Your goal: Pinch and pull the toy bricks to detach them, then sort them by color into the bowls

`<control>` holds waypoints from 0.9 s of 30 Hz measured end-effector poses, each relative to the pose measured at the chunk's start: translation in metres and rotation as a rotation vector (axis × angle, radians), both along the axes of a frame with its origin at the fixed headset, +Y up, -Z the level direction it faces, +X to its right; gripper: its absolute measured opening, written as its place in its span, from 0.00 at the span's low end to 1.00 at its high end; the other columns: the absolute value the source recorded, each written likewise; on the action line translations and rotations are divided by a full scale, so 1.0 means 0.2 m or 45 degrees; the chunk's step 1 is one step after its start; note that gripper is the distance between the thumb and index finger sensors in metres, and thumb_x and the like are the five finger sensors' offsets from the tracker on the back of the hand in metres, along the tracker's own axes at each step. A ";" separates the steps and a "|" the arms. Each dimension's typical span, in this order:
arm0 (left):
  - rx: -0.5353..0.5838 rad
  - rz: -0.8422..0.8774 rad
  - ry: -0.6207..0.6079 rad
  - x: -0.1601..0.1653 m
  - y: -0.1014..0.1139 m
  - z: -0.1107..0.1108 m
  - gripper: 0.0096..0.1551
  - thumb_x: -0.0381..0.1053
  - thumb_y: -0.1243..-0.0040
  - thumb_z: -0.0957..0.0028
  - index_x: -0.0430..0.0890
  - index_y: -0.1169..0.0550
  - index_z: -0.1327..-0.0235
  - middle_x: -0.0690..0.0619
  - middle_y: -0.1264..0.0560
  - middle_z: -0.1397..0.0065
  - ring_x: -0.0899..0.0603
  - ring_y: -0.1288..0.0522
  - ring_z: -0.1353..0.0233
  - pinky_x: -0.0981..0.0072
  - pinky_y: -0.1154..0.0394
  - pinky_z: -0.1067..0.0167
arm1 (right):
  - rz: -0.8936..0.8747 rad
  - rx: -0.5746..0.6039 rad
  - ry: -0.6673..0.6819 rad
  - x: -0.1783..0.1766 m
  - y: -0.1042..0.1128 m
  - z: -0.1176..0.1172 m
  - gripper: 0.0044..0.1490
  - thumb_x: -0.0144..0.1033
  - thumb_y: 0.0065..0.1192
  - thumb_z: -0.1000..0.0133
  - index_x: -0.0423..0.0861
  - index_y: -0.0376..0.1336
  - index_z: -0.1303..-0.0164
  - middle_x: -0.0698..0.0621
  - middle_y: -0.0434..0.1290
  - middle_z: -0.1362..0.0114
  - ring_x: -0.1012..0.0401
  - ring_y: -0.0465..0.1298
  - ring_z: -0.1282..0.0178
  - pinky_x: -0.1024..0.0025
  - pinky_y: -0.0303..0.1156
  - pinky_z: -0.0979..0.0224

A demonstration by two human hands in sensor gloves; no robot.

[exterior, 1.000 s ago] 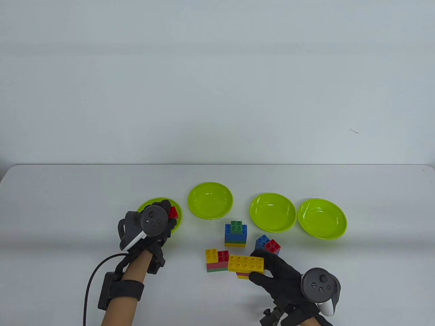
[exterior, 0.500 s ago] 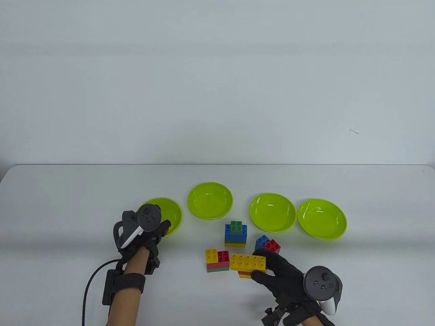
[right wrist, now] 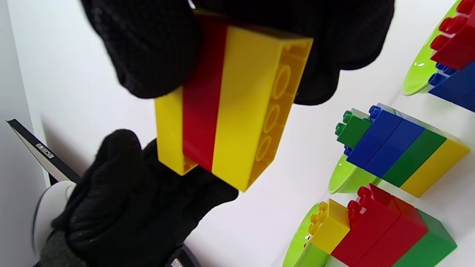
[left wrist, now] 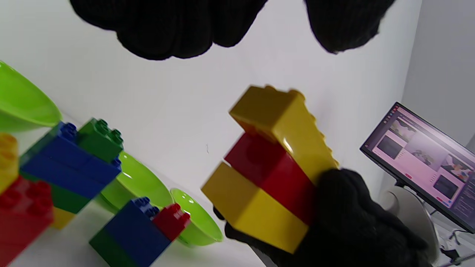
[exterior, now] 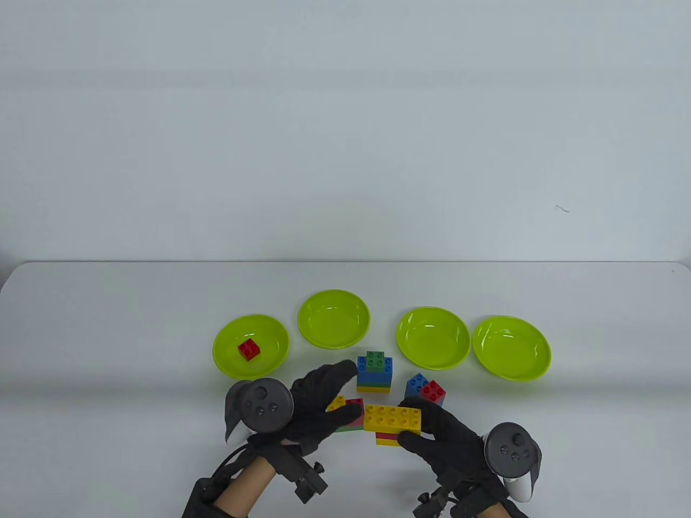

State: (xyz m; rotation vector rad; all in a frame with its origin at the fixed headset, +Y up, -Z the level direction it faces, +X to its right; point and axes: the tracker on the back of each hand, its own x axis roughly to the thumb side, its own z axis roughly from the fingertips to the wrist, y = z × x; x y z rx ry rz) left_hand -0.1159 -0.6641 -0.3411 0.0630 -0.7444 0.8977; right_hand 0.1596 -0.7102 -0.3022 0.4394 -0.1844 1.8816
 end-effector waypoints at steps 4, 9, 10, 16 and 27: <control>-0.041 -0.050 -0.087 0.08 -0.06 0.03 0.46 0.62 0.45 0.44 0.31 0.36 0.24 0.27 0.34 0.26 0.26 0.32 0.30 0.36 0.36 0.33 | -0.013 -0.014 0.022 -0.01 -0.01 0.00 0.39 0.45 0.68 0.49 0.41 0.63 0.29 0.40 0.73 0.29 0.45 0.76 0.33 0.46 0.67 0.26; 0.014 -0.089 -0.099 0.12 -0.06 0.06 0.43 0.60 0.43 0.45 0.32 0.33 0.26 0.29 0.30 0.29 0.28 0.29 0.32 0.38 0.33 0.35 | -0.040 -0.029 0.021 -0.01 -0.01 0.01 0.39 0.45 0.68 0.49 0.41 0.63 0.30 0.40 0.73 0.29 0.45 0.77 0.33 0.46 0.67 0.27; 0.026 -0.096 -0.093 0.12 -0.06 0.06 0.43 0.59 0.43 0.45 0.32 0.33 0.27 0.29 0.30 0.30 0.29 0.28 0.33 0.39 0.33 0.36 | -0.040 -0.029 0.022 -0.01 -0.01 0.01 0.40 0.45 0.68 0.49 0.41 0.63 0.29 0.40 0.73 0.30 0.45 0.77 0.33 0.46 0.67 0.27; 0.139 -0.156 -0.039 0.13 -0.05 0.08 0.38 0.56 0.41 0.48 0.33 0.28 0.32 0.31 0.26 0.35 0.31 0.25 0.37 0.40 0.30 0.39 | -0.016 -0.022 0.029 -0.01 -0.01 0.02 0.39 0.45 0.68 0.49 0.40 0.63 0.29 0.39 0.73 0.30 0.44 0.77 0.33 0.46 0.67 0.27; 0.172 -0.097 -0.006 0.10 -0.02 0.09 0.37 0.55 0.42 0.49 0.32 0.27 0.33 0.31 0.24 0.37 0.32 0.24 0.39 0.41 0.29 0.40 | 0.040 -0.001 0.105 -0.01 -0.03 0.00 0.44 0.46 0.67 0.47 0.38 0.58 0.24 0.37 0.70 0.26 0.42 0.73 0.30 0.43 0.64 0.25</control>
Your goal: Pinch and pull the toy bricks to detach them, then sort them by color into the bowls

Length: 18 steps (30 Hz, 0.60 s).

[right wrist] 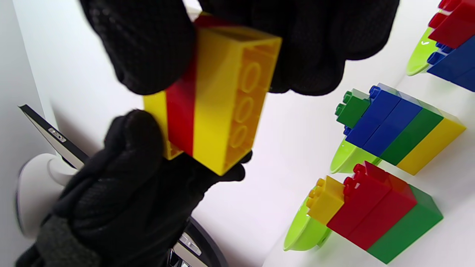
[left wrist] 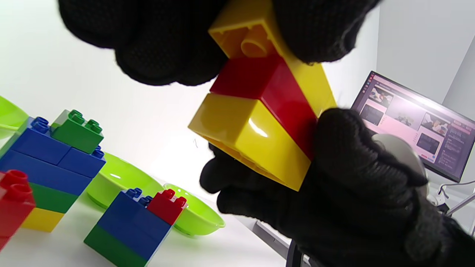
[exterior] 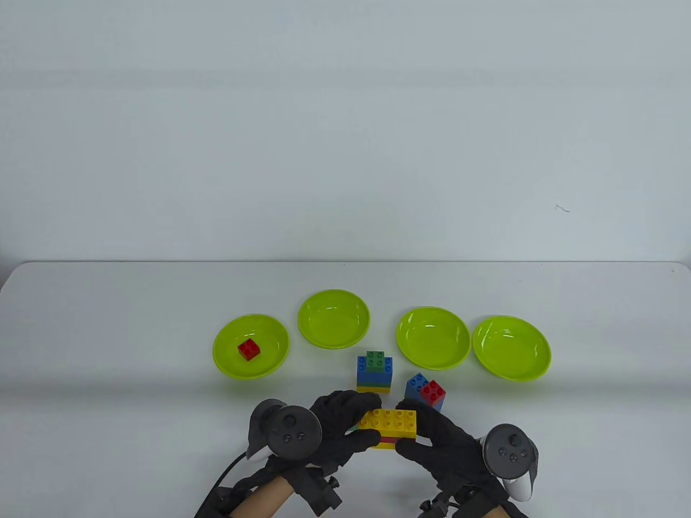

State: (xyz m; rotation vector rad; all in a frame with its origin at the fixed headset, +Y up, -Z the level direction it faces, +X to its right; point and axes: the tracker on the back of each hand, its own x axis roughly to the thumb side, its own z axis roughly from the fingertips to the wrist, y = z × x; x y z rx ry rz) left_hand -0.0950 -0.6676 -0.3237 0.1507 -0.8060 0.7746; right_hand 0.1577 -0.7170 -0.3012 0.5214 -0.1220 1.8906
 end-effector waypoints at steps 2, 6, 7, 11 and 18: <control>-0.013 0.015 0.002 0.00 0.00 0.00 0.37 0.55 0.42 0.49 0.32 0.27 0.33 0.31 0.24 0.38 0.32 0.24 0.40 0.40 0.29 0.40 | 0.005 0.011 -0.001 0.00 0.00 0.00 0.42 0.46 0.67 0.47 0.39 0.60 0.26 0.39 0.71 0.27 0.43 0.75 0.31 0.45 0.65 0.26; -0.038 0.020 0.002 0.00 0.00 0.00 0.37 0.55 0.42 0.49 0.31 0.27 0.34 0.31 0.24 0.39 0.32 0.23 0.41 0.40 0.29 0.41 | 0.019 0.031 -0.021 0.00 0.01 0.01 0.41 0.45 0.67 0.48 0.39 0.61 0.27 0.39 0.72 0.29 0.44 0.76 0.33 0.45 0.66 0.26; -0.045 0.017 0.003 0.00 0.00 0.00 0.37 0.55 0.42 0.49 0.31 0.27 0.34 0.31 0.24 0.39 0.32 0.23 0.41 0.40 0.29 0.42 | 0.021 0.034 -0.023 0.00 0.01 0.01 0.40 0.45 0.67 0.48 0.39 0.62 0.28 0.40 0.73 0.29 0.45 0.76 0.33 0.46 0.66 0.26; 0.013 -0.025 0.016 0.01 0.02 0.02 0.37 0.54 0.42 0.50 0.30 0.26 0.34 0.30 0.24 0.39 0.31 0.23 0.41 0.39 0.29 0.42 | 0.021 0.036 -0.034 0.00 0.01 0.01 0.40 0.44 0.67 0.48 0.39 0.62 0.28 0.39 0.73 0.30 0.45 0.77 0.34 0.46 0.67 0.27; 0.205 -0.132 0.067 0.02 0.05 0.06 0.38 0.55 0.43 0.50 0.31 0.26 0.35 0.31 0.23 0.40 0.32 0.22 0.42 0.41 0.28 0.42 | 0.013 0.034 -0.057 -0.01 0.02 0.02 0.40 0.44 0.67 0.49 0.39 0.63 0.29 0.39 0.74 0.31 0.44 0.77 0.36 0.46 0.68 0.28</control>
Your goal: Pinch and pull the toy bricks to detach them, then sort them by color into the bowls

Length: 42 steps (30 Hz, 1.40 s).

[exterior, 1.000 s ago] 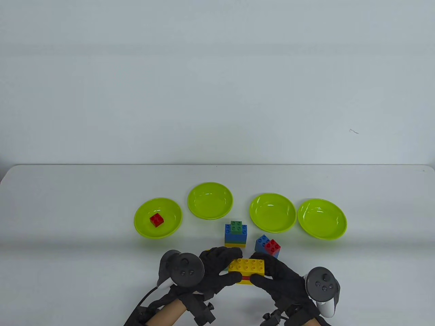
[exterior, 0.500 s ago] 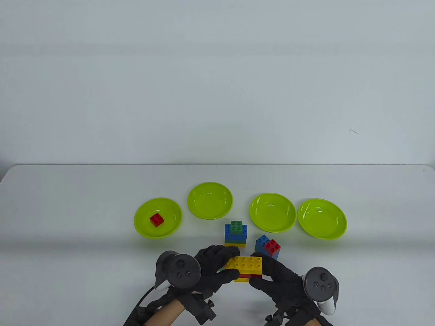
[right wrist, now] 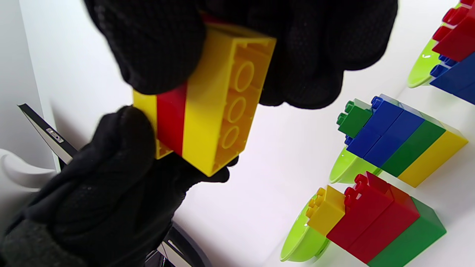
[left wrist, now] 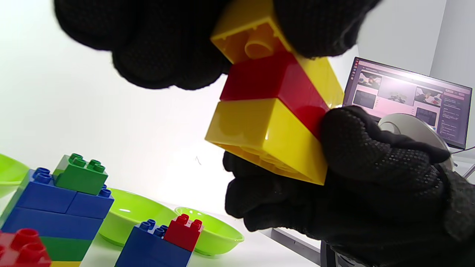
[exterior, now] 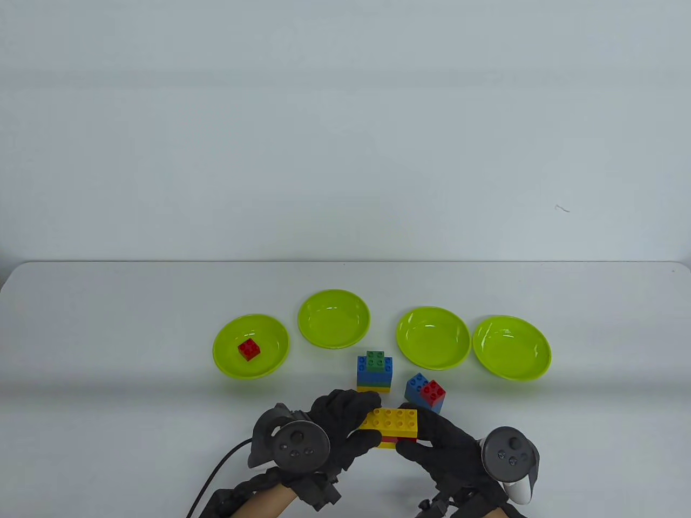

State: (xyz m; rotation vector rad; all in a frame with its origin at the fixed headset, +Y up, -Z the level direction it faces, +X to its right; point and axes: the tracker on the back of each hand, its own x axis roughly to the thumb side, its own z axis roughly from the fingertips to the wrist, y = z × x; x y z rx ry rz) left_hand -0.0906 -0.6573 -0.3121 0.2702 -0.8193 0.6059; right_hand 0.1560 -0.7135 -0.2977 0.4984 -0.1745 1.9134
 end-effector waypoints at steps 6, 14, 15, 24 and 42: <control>-0.277 0.079 -0.081 -0.02 -0.02 -0.05 0.37 0.54 0.41 0.50 0.30 0.26 0.35 0.30 0.23 0.40 0.31 0.23 0.42 0.40 0.29 0.42 | 0.064 0.053 0.006 0.00 0.01 0.00 0.40 0.44 0.66 0.49 0.39 0.63 0.29 0.40 0.74 0.31 0.45 0.78 0.35 0.47 0.68 0.28; 0.092 -0.119 0.025 0.01 0.03 0.02 0.38 0.56 0.42 0.51 0.31 0.25 0.36 0.31 0.21 0.41 0.33 0.21 0.43 0.41 0.27 0.43 | 0.010 -0.003 -0.001 -0.01 -0.01 -0.01 0.40 0.44 0.67 0.50 0.39 0.63 0.30 0.40 0.75 0.31 0.45 0.78 0.36 0.47 0.69 0.29; 0.104 -0.135 0.032 0.01 0.03 0.02 0.38 0.56 0.42 0.51 0.31 0.25 0.36 0.31 0.21 0.41 0.33 0.21 0.43 0.41 0.27 0.43 | 0.008 -0.003 -0.002 -0.01 -0.01 -0.01 0.40 0.44 0.67 0.50 0.39 0.63 0.30 0.40 0.74 0.31 0.45 0.78 0.36 0.47 0.69 0.29; -0.204 -0.049 -0.034 -0.01 0.01 -0.03 0.37 0.54 0.42 0.50 0.29 0.24 0.37 0.30 0.22 0.42 0.31 0.22 0.44 0.39 0.28 0.44 | 0.047 0.019 0.017 -0.01 -0.01 -0.01 0.40 0.44 0.66 0.49 0.38 0.63 0.29 0.39 0.75 0.32 0.45 0.78 0.36 0.47 0.69 0.28; -0.434 0.121 -0.079 -0.07 0.01 -0.09 0.37 0.54 0.41 0.49 0.28 0.24 0.37 0.28 0.21 0.42 0.30 0.22 0.44 0.38 0.28 0.44 | 0.087 0.032 0.026 -0.01 0.01 -0.01 0.40 0.44 0.68 0.50 0.40 0.64 0.30 0.40 0.74 0.31 0.45 0.77 0.35 0.47 0.68 0.27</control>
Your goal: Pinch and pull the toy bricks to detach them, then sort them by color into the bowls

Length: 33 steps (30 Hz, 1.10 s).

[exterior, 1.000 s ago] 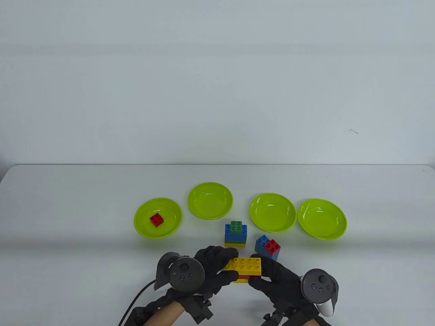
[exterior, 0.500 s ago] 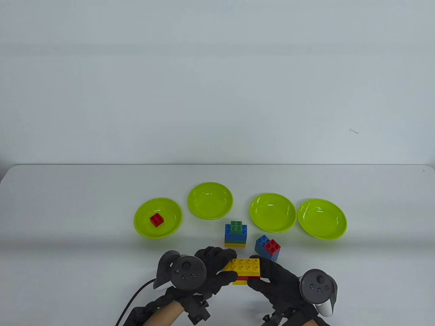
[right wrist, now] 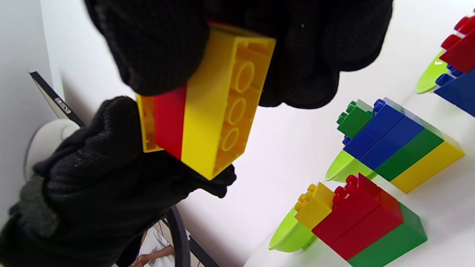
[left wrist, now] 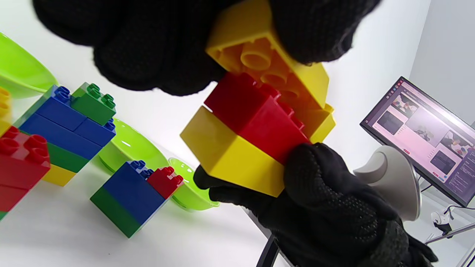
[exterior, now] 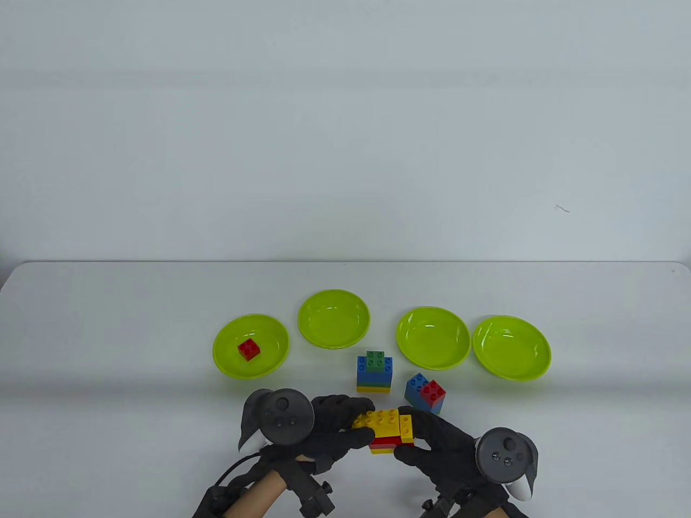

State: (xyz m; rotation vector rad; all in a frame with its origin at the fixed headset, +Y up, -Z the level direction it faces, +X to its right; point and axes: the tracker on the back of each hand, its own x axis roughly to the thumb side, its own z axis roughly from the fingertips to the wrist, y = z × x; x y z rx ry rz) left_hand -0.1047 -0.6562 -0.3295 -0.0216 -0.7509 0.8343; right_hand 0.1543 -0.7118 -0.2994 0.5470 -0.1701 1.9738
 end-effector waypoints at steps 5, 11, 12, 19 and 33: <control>0.165 -0.100 0.182 -0.08 0.08 -0.11 0.37 0.54 0.41 0.47 0.31 0.26 0.32 0.30 0.24 0.37 0.30 0.24 0.39 0.39 0.29 0.40 | -0.020 -0.017 -0.074 0.03 0.00 -0.01 0.40 0.44 0.67 0.49 0.39 0.62 0.29 0.40 0.74 0.30 0.45 0.77 0.34 0.47 0.68 0.27; 0.141 -0.285 0.390 -0.16 0.05 -0.45 0.37 0.52 0.40 0.46 0.33 0.31 0.28 0.31 0.27 0.32 0.31 0.26 0.35 0.40 0.31 0.36 | -0.058 -0.018 -0.096 0.07 0.02 -0.02 0.40 0.44 0.67 0.48 0.39 0.62 0.28 0.40 0.73 0.30 0.45 0.77 0.34 0.47 0.67 0.27; 0.125 -0.308 0.424 -0.16 0.04 -0.50 0.37 0.52 0.40 0.46 0.34 0.31 0.28 0.31 0.28 0.31 0.31 0.27 0.34 0.41 0.32 0.36 | -0.058 -0.017 -0.098 0.07 0.03 -0.02 0.40 0.44 0.67 0.48 0.39 0.62 0.28 0.40 0.73 0.30 0.45 0.76 0.34 0.47 0.67 0.27; -0.075 -0.564 0.621 -0.19 -0.13 -0.82 0.37 0.51 0.40 0.46 0.34 0.32 0.27 0.32 0.29 0.30 0.31 0.28 0.33 0.41 0.33 0.34 | -0.078 -0.025 -0.095 0.11 0.04 -0.03 0.39 0.45 0.67 0.48 0.39 0.62 0.28 0.39 0.73 0.30 0.45 0.77 0.34 0.47 0.67 0.27; -0.115 -0.754 0.695 -0.14 -0.25 -0.97 0.41 0.54 0.40 0.47 0.35 0.34 0.25 0.32 0.31 0.28 0.31 0.30 0.30 0.40 0.35 0.32 | -0.066 -0.047 -0.105 0.13 0.02 -0.05 0.40 0.44 0.68 0.48 0.39 0.63 0.29 0.39 0.74 0.31 0.44 0.77 0.35 0.46 0.67 0.27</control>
